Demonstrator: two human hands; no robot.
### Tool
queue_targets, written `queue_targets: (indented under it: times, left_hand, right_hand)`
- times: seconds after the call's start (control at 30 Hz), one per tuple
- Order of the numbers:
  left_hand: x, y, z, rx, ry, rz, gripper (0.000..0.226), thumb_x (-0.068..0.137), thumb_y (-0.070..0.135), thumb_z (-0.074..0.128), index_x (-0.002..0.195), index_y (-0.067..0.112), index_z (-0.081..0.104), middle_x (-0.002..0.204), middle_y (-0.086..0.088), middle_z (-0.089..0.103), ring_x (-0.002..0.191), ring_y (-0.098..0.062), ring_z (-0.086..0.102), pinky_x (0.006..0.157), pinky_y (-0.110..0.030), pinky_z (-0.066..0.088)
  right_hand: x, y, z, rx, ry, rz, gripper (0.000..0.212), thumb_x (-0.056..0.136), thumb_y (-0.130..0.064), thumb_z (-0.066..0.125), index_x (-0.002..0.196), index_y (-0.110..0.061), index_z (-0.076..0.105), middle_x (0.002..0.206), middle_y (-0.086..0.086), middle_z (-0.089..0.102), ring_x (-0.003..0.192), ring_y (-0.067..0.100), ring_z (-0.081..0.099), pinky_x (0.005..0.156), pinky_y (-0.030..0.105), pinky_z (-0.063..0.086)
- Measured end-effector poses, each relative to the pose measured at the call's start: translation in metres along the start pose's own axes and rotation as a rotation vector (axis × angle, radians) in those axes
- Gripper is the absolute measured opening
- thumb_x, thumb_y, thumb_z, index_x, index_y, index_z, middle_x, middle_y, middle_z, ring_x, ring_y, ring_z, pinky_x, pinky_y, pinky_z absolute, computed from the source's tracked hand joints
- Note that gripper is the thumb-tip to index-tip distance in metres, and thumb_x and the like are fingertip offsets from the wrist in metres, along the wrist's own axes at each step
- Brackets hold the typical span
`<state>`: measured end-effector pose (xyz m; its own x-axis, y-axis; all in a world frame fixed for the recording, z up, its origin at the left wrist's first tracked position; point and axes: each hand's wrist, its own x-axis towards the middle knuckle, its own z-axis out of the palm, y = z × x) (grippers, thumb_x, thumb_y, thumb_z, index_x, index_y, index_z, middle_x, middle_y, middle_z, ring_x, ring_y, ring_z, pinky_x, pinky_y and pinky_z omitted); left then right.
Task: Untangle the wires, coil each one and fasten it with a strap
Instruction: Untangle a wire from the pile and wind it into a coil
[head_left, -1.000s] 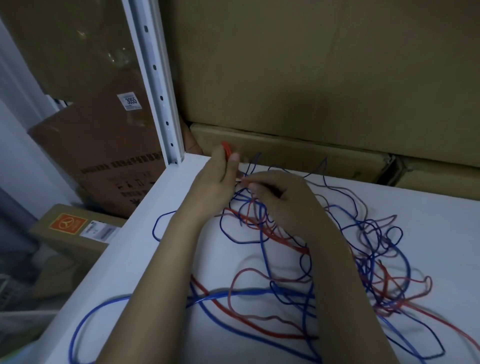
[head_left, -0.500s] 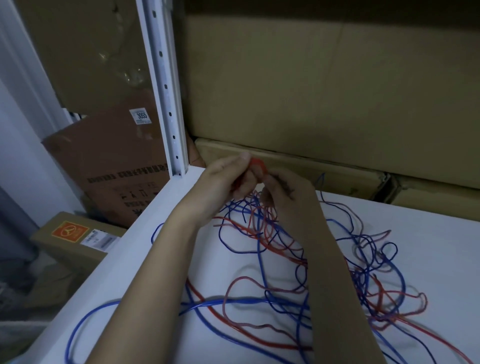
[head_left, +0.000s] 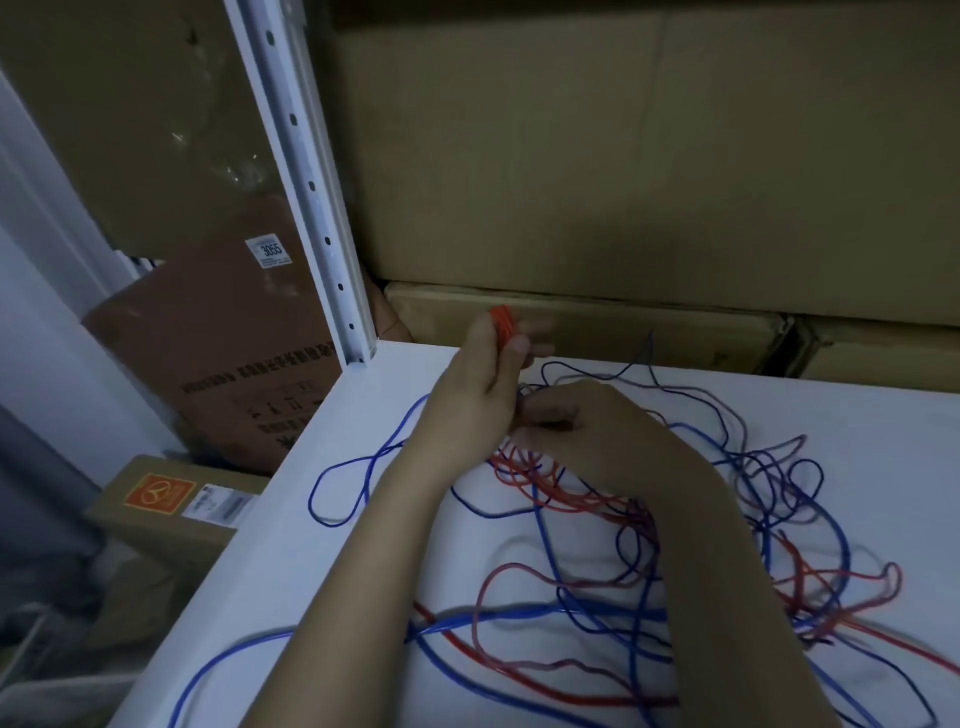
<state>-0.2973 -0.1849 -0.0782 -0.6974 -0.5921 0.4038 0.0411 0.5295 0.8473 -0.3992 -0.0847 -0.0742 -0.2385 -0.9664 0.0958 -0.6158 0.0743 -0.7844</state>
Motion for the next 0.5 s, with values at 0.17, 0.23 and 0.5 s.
queue_targets:
  times: [0.17,0.23,0.5]
  left_hand:
    - [0.001,-0.002,0.0,0.249,-0.078,0.012,0.02,0.103,0.028,0.036,0.108,0.016,0.051,0.093,0.017,0.062,0.085,-0.002,0.059,0.074,-0.013,0.045]
    - [-0.001,0.0,0.002,0.285,-0.081,0.041,0.026,0.103,0.028,0.037,0.103,0.007,0.051,0.084,-0.005,0.061,0.077,-0.015,0.056,0.071,-0.027,0.044]
    - [-0.008,0.012,0.001,0.426,-0.11,0.063,0.029,0.1,0.03,0.045,0.077,0.013,0.043,0.056,0.007,0.04,0.054,-0.006,0.041,0.048,-0.017,0.029]
  right_hand:
    - [-0.002,0.001,-0.009,-0.123,0.192,0.016,0.015,0.092,-0.021,0.061,0.097,-0.018,0.075,0.078,0.009,0.068,0.069,0.019,0.062,0.068,0.031,0.049]
    - [-0.004,0.001,-0.014,-0.112,0.253,-0.014,0.014,0.09,-0.022,0.062,0.097,-0.018,0.074,0.079,0.004,0.07,0.07,0.014,0.062,0.068,0.028,0.05]
    - [-0.011,0.006,-0.024,-0.048,0.262,0.014,0.032,0.08,-0.006,0.066,0.085,-0.035,0.052,0.076,-0.005,0.054,0.071,0.009,0.054,0.063,0.019,0.045]
